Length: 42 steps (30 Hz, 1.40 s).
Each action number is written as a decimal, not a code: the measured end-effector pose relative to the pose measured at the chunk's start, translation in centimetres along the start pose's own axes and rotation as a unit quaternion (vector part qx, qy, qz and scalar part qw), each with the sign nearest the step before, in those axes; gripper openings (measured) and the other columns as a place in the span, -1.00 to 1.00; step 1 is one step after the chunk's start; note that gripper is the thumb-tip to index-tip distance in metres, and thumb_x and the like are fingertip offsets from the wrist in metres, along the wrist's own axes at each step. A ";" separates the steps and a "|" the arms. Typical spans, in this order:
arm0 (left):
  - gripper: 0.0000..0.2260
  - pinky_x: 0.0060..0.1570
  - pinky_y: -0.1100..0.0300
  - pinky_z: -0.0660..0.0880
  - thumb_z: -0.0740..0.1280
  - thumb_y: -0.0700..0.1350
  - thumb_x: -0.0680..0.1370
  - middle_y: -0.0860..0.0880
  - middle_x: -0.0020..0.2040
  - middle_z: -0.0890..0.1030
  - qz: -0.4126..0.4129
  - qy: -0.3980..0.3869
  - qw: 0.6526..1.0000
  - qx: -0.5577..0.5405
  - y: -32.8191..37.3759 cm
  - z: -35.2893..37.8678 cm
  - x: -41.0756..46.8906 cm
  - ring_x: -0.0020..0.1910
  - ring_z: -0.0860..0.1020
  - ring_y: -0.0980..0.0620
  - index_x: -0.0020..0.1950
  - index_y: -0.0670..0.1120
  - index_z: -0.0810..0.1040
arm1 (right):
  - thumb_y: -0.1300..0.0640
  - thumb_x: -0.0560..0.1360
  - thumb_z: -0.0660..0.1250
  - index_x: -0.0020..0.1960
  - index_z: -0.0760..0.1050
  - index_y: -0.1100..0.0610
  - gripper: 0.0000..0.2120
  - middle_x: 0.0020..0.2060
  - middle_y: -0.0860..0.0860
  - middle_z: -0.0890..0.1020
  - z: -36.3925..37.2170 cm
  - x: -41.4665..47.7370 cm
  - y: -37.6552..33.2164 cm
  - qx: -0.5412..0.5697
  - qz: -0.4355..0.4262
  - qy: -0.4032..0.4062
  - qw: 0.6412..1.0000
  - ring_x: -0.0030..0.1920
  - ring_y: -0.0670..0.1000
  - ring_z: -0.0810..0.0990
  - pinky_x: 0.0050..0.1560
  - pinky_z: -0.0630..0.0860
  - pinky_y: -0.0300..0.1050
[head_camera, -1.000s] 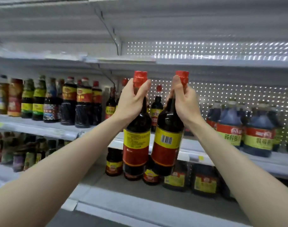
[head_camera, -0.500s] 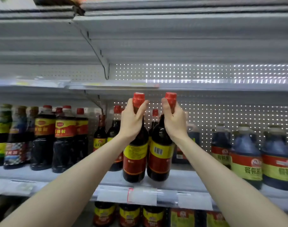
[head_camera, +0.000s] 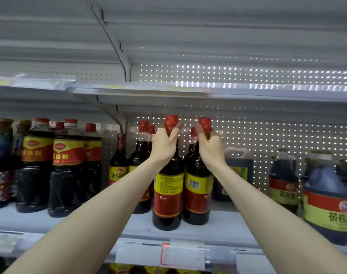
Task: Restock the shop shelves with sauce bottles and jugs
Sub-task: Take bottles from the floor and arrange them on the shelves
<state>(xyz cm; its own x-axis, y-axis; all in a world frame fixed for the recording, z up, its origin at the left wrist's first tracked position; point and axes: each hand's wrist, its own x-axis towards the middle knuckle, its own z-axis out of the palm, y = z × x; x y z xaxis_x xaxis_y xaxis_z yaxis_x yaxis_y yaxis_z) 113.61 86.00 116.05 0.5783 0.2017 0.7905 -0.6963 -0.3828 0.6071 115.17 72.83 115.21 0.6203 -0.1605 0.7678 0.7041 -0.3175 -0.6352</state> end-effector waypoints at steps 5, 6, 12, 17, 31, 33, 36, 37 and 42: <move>-0.78 -0.33 0.23 0.34 0.19 0.10 0.62 0.01 -0.22 0.46 -0.040 -0.037 0.998 0.014 -1.1 0.2 0.9 -0.33 0.38 0.14 0.01 -0.04 0.34 | -0.29 0.54 0.13 0.26 0.46 0.08 -0.48 0.02 -0.02 0.60 0.5 0.7 0.7 0.008 0.034 -0.010 0.999 0.14 0.09 0.55 0.00 0.38 -0.17; -0.77 -0.37 0.30 0.30 0.18 0.09 0.63 -0.01 -0.21 0.46 -0.053 -0.044 0.997 0.023 -1.4 0.3 1.0 -0.33 0.39 0.12 0.03 -0.08 0.37 | -0.30 0.54 0.12 0.25 0.47 0.08 -0.47 0.05 -0.04 0.58 0.7 1.0 0.9 0.000 0.034 -0.018 0.999 0.13 0.06 0.54 0.04 0.33 -0.14; -0.40 0.00 0.26 0.32 0.12 0.15 0.62 -0.18 0.32 0.48 -0.062 -0.069 0.995 0.036 -1.5 0.4 0.2 0.27 0.46 -0.10 0.51 -0.17 0.08 | -0.23 0.59 0.07 0.27 0.42 0.18 -0.47 0.01 0.04 0.51 1.2 2.3 2.3 -0.069 0.048 -0.040 0.996 0.12 0.12 0.52 -0.01 0.28 -0.14; -0.75 -0.38 0.20 0.33 0.13 0.11 0.64 -0.01 -0.38 0.42 -0.057 -0.075 0.992 0.087 -1.8 0.4 -0.3 -0.43 0.44 -0.02 0.11 -0.07 0.33 | -0.18 0.62 0.04 0.33 0.31 0.18 -0.51 0.06 0.11 0.52 1.4 2.0 2.6 -0.088 0.053 -0.074 0.992 0.02 0.10 0.50 -0.03 0.32 -0.11; -0.25 0.32 -0.04 0.39 0.29 0.40 0.38 -0.02 0.29 0.46 -0.081 -0.039 0.995 -0.034 -9.3 0.2 -10.1 0.32 0.41 0.00 0.42 0.00 0.26 | -0.01 0.56 0.29 0.46 0.14 -0.09 -0.46 0.23 -0.08 0.52 -1.2 -8.0 7.7 0.066 0.117 -0.122 0.983 0.19 -0.13 0.52 0.23 0.48 -0.09; -0.26 0.28 -0.08 0.42 0.29 0.43 0.33 0.00 0.26 0.47 -0.093 -0.036 0.994 -0.041 -10.0 0.4 -11.0 0.29 0.44 0.00 0.38 0.05 0.29 | 0.01 0.53 0.36 0.38 0.16 -0.16 -0.47 0.17 -0.12 0.53 -1.1 -8.4 8.2 0.057 0.113 -0.124 0.984 0.14 -0.17 0.52 0.22 0.47 -0.11; -0.27 0.27 -0.08 0.44 0.34 0.43 0.29 0.01 0.26 0.48 -0.103 -0.063 0.991 -0.057 -10.4 0.1 -11.0 0.27 0.46 0.03 0.35 0.13 0.28 | -0.20 0.39 0.44 0.40 0.19 -0.17 -0.31 0.22 0.01 0.42 -0.9 -8.8 8.9 -0.020 0.129 -0.113 0.985 0.21 0.00 0.45 0.29 0.43 0.03; -0.21 0.28 -0.09 0.44 0.34 0.47 0.26 0.02 0.28 0.47 -0.105 -0.070 0.991 -0.055 -10.6 0.0 -10.9 0.29 0.45 0.02 0.37 0.14 0.26 | -0.23 0.36 0.44 0.42 0.18 -0.17 -0.27 0.22 0.03 0.36 -0.9 -8.9 9.1 -0.048 0.138 -0.108 0.983 0.23 0.03 0.40 0.32 0.40 0.06; -0.10 0.28 -0.08 0.44 0.33 0.52 0.19 0.00 0.28 0.45 -0.110 -0.072 0.990 -0.051 -11.1 -0.1 -11.0 0.28 0.45 0.02 0.42 0.13 0.23 | -0.17 0.38 0.46 0.35 0.27 -0.13 -0.38 0.19 0.02 0.39 -1.3 -8.7 9.2 -0.048 0.125 -0.109 0.985 0.20 0.05 0.46 0.28 0.45 0.09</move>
<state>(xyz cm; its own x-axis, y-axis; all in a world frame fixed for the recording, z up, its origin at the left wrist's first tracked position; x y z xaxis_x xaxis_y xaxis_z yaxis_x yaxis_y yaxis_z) 114.95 88.12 100.59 0.7700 0.1368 0.6232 -0.5819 -0.2498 0.7739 115.81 70.13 102.78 0.8371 -0.0445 0.5453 0.4900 -0.3826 -0.7833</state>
